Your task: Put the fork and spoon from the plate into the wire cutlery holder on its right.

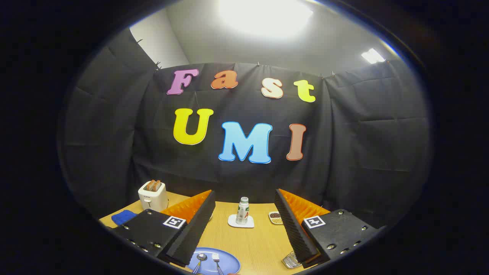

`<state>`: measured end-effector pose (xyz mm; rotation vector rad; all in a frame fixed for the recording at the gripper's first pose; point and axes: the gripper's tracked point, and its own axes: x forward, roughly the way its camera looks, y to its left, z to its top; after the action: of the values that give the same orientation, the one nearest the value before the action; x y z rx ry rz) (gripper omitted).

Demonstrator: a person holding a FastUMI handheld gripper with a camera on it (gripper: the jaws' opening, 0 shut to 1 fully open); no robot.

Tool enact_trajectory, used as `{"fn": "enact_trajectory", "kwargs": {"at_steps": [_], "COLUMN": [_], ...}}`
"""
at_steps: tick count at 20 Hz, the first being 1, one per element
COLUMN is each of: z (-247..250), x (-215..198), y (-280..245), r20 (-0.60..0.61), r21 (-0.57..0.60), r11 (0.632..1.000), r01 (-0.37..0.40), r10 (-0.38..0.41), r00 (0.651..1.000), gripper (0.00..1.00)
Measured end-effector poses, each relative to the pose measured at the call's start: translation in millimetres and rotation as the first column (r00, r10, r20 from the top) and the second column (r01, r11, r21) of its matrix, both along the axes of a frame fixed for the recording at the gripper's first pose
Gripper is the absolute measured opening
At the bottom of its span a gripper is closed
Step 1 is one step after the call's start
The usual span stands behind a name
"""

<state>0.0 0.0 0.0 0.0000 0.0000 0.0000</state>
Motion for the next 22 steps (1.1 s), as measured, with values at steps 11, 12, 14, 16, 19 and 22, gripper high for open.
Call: {"fn": "enact_trajectory", "kwargs": {"at_steps": [11, 12, 14, 16, 19, 22], "z": [0.2, 1.2, -3.3, -14.2, -35.1, -54.5], "x": [0.4, 0.3, 0.9, 1.1, 0.8, -0.2], "y": [-6.3, -7.5, -8.7, -7.5, -2.9, 3.2], "r20": [0.008, 0.01, 0.001, -0.03, -0.099, -0.175], "r21": [-0.013, -0.015, -0.023, -0.039, -0.053, -0.047], "r11": [1.0, 1.0, 1.0, 0.999, 0.998, 0.997], "r01": [0.004, 0.009, 0.015, 0.009, -0.019, -0.055], "r10": [-0.004, -0.009, -0.014, -0.01, 0.014, 0.046], "r00": [1.0, 1.0, 1.0, 1.0, 0.995, 0.983], "gripper": [0.96, 0.96, 0.96, 0.96, 0.96, 0.96]}}
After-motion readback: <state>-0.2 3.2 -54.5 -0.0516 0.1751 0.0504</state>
